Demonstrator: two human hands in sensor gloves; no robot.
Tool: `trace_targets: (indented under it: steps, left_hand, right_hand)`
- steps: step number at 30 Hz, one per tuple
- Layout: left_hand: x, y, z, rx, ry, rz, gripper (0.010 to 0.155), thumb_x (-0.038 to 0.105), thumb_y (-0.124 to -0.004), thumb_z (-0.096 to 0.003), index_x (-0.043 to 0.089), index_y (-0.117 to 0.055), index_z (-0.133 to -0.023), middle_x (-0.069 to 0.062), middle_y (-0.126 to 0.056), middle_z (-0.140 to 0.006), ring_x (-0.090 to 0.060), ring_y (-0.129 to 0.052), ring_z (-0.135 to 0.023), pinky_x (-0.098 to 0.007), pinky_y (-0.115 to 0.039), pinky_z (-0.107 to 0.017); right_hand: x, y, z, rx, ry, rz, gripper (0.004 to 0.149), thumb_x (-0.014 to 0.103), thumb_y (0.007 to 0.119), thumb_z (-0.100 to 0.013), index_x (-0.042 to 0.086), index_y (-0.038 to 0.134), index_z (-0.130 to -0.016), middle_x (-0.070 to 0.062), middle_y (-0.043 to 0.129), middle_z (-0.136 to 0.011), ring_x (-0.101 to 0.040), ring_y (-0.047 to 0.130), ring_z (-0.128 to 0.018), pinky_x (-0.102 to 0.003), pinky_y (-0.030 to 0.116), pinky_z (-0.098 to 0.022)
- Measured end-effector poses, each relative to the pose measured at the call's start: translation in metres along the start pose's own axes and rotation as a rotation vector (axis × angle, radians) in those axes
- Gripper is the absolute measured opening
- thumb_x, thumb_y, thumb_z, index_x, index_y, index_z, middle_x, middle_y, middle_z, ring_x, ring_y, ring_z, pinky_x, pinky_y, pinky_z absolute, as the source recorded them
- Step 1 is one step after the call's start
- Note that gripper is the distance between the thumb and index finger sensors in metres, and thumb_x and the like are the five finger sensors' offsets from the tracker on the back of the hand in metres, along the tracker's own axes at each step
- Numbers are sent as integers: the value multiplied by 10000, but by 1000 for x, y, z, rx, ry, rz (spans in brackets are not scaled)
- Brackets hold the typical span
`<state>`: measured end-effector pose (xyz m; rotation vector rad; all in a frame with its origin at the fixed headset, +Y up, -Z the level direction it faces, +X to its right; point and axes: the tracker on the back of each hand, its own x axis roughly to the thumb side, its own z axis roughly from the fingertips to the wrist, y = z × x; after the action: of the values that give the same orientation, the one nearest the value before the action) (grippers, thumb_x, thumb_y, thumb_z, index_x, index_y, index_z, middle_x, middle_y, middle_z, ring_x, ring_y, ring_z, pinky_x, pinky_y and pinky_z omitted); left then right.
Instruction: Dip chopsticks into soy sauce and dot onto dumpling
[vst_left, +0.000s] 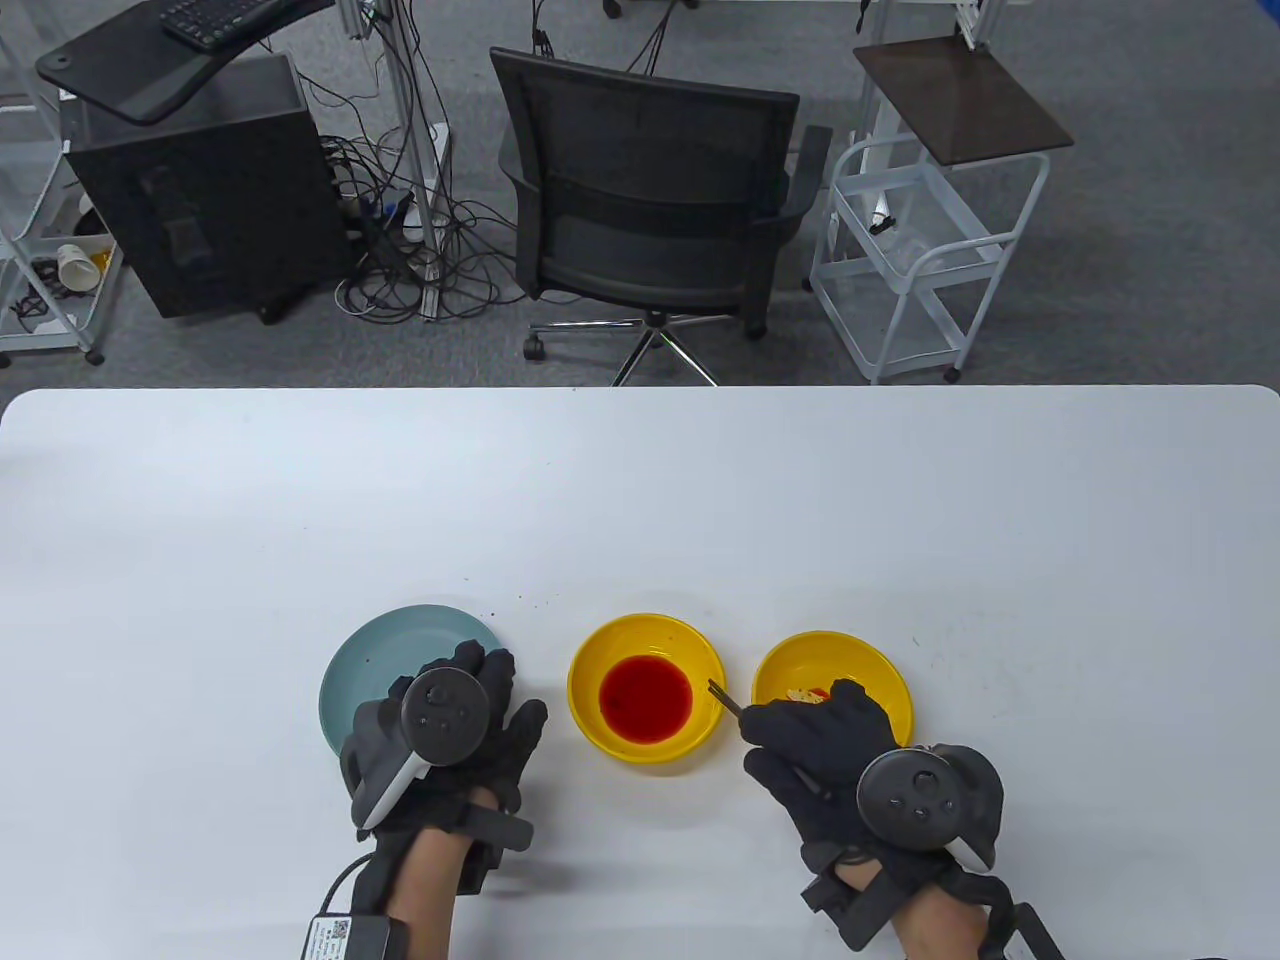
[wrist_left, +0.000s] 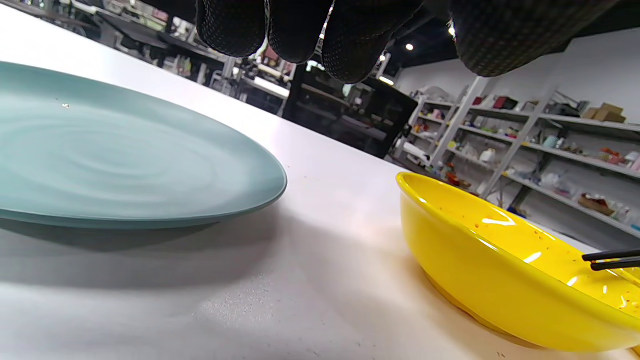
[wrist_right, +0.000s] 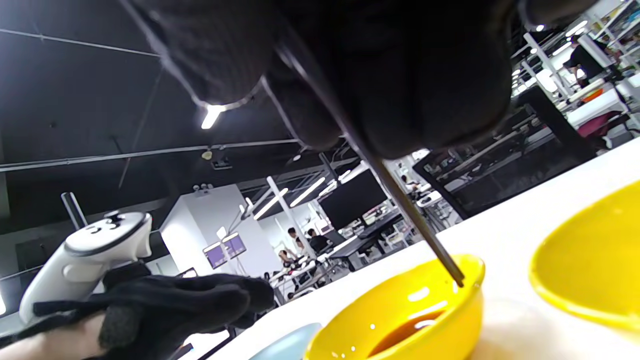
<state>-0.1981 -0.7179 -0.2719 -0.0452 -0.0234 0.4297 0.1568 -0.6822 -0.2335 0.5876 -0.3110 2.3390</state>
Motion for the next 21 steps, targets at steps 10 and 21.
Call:
trace_targets:
  steps: [10,21]
  left_hand:
    - [-1,0,0,-3,8,-1,741,612,-724,-473,191,-646,-1078,-80,-533,-1163,-464,-608,-1032,-716,-401,-719]
    - [-1,0,0,-8,11,-2,740,612,-723,-474,194,-644,-1079,-78,-532,-1164,-464,-606,-1033,-718,-398,-719]
  right_hand:
    - [-1,-23,4,-122,25,-35,501,449,776,-420,119,894,-779,-171,983,-722,-411,969,-524,-753,531,-662]
    - [-13,-46,8,-222,177,50,494,442,775,-422,72,926,-714,-194,1018,-616,-410,977,-419,-749,561,-648]
